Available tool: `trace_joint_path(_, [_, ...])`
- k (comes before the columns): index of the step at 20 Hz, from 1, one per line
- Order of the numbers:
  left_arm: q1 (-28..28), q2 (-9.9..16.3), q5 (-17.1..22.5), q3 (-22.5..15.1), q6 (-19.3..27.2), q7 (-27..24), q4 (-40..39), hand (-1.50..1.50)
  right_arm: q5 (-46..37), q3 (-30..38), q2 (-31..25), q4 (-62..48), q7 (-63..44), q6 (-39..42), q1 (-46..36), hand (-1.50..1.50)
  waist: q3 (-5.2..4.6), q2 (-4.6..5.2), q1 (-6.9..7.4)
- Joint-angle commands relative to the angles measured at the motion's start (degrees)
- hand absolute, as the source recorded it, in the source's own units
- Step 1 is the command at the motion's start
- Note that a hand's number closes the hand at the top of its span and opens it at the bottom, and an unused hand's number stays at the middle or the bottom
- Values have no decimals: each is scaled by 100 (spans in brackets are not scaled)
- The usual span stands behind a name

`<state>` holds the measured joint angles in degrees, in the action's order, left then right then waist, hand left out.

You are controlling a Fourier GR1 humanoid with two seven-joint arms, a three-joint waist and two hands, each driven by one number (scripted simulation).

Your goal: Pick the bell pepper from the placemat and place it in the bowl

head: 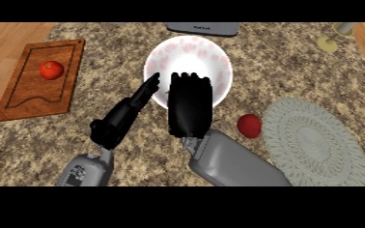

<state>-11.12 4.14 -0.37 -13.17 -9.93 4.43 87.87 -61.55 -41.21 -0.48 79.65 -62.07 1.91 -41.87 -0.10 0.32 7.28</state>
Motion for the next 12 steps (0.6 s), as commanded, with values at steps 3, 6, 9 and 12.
trace_joint_path(3, [-159, 2, 21, 28, -24, 128, 57, 0, 85, 80, 45, -90, -1292, -1207, -1043, 150, 2, 12, -19])
trace_joint_path(6, [77, 83, 52, 83, -39, 66, 128, 0, 128, 213, 45, -370, -1435, -1562, -1283, 150, 1, 13, -81])
trace_joint_path(9, [56, -9, -57, 74, 82, -69, -24, 0, 244, 142, 45, -733, -1642, -1520, -1553, 150, -3, 19, -221])
trace_joint_path(12, [54, 110, -3, 240, 64, -64, 60, 0, 92, 184, 44, -1474, -1500, -1515, -1699, 150, -1, 21, -314])
